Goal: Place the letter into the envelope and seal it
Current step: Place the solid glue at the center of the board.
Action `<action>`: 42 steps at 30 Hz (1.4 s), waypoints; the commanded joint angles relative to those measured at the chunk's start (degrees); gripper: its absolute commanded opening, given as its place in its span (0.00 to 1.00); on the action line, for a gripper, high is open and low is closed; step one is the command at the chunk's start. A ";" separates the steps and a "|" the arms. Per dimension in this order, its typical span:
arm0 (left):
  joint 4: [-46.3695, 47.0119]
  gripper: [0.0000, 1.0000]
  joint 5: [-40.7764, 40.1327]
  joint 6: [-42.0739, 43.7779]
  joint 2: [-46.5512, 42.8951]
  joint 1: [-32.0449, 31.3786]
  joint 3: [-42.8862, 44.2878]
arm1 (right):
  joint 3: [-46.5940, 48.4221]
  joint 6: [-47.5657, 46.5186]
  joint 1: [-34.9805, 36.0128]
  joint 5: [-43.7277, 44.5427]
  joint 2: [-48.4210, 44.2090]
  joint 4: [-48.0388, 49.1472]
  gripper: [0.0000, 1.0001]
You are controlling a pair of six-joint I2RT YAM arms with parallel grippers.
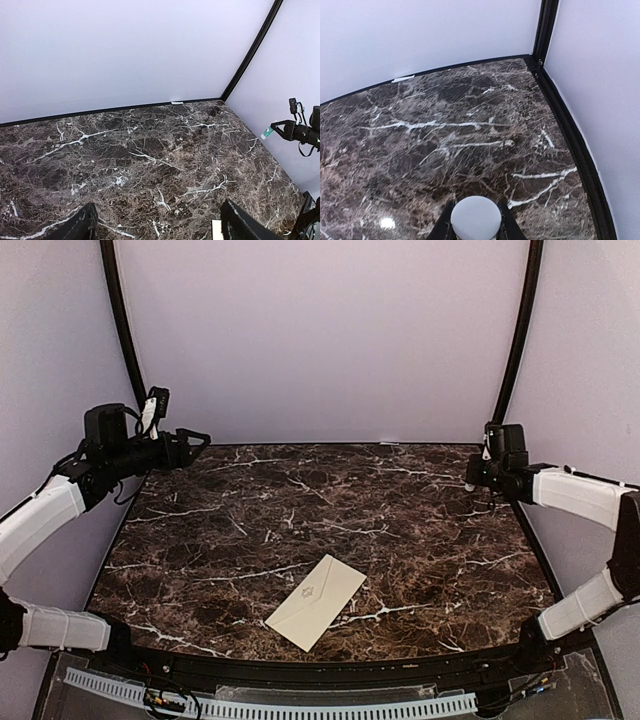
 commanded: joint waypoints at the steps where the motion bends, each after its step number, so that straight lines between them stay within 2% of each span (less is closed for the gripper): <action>1: 0.00 0.83 -2.48 0.77 -1.13 0.19 -0.56 | 0.15 -4.98 -4.76 -2.00 4.88 12.80 0.11; 8: 0.20 0.83 -1.76 0.69 -0.31 0.19 -0.71 | 3.72 -6.10 -10.18 -7.14 14.94 16.40 0.11; 17: 0.38 0.83 -1.72 0.84 0.20 0.15 -0.85 | 6.15 -8.19 -10.69 -6.75 22.24 17.85 0.13; 25: 0.38 0.83 -1.64 1.07 0.17 0.14 -0.82 | 6.40 -8.16 -10.71 -6.66 24.57 17.79 0.20; 35: 0.46 0.83 -1.59 0.92 -0.07 0.19 -0.82 | 6.56 -8.91 -10.77 -7.01 23.82 16.91 0.49; 42: 3.22 0.83 -2.69 -3.46 0.19 0.19 -2.02 | 5.93 -9.00 -10.71 -7.71 19.30 15.93 0.77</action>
